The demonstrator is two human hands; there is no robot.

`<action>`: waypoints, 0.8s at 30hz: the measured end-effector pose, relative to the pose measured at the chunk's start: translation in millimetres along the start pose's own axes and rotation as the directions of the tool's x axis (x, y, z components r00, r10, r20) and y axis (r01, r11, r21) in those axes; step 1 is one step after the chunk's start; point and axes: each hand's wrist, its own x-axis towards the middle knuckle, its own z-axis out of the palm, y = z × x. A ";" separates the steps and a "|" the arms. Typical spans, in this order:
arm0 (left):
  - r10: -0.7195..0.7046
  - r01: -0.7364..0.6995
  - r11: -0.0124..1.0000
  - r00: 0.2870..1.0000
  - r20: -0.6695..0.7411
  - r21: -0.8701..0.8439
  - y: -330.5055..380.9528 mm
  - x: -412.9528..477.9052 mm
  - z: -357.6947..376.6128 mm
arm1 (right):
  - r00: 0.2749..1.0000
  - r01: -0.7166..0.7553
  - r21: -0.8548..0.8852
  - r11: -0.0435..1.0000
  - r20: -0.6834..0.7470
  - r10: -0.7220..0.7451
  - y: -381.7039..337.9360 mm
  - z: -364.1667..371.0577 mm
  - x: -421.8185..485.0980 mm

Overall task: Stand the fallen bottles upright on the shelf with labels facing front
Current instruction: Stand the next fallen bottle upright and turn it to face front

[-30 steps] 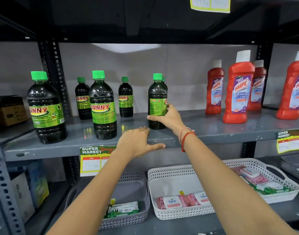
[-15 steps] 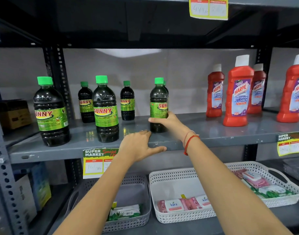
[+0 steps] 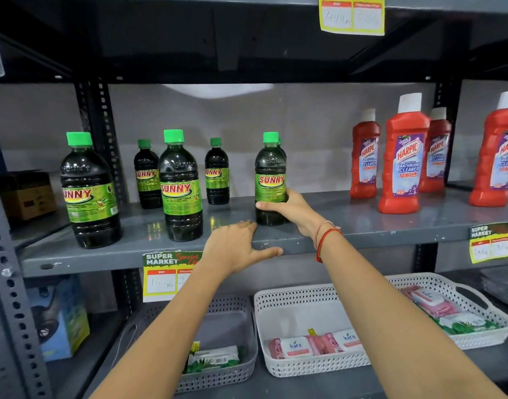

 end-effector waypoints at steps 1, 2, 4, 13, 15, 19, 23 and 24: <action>-0.001 0.001 1.000 1.000 -0.003 -0.001 0.2 -0.2 0.0 | 1.000 -0.004 0.002 1.000 -0.013 0.004 0.1 -0.6 -0.5; -0.001 0.001 1.000 1.000 -0.006 -0.002 0.3 -0.2 0.0 | 1.000 -0.006 -0.003 1.000 -0.028 0.006 -0.1 -1.0 -1.5; 0.004 -0.004 1.000 1.000 -0.009 -0.007 0.4 -0.1 0.3 | 0.999 -0.005 -0.022 1.000 -0.047 0.004 -0.9 -1.9 -5.3; -0.045 0.048 0.991 0.999 0.020 -0.121 0.4 0.2 -2.3 | 0.997 0.058 -0.070 0.996 -0.044 -0.061 -3.2 -14.1 -38.3; -0.099 0.095 0.953 0.995 0.002 -0.289 0.0 1.4 -5.5 | 0.997 0.071 -0.073 0.995 -0.034 -0.074 -2.9 -15.6 -40.2; -0.095 0.065 0.818 0.995 -0.023 -0.572 2.9 8.1 -11.1 | 0.996 0.085 -0.067 0.994 0.040 -0.082 -1.3 -22.6 -41.2; -0.087 0.048 0.769 0.996 -0.030 -0.638 13.4 17.5 -11.3 | 0.995 0.092 -0.087 0.992 0.044 -0.088 0.1 -33.9 -41.4; -0.082 0.045 0.764 0.996 -0.027 -0.643 18.0 20.0 -10.2 | 0.995 0.090 -0.089 0.992 0.046 -0.086 1.3 -39.1 -41.1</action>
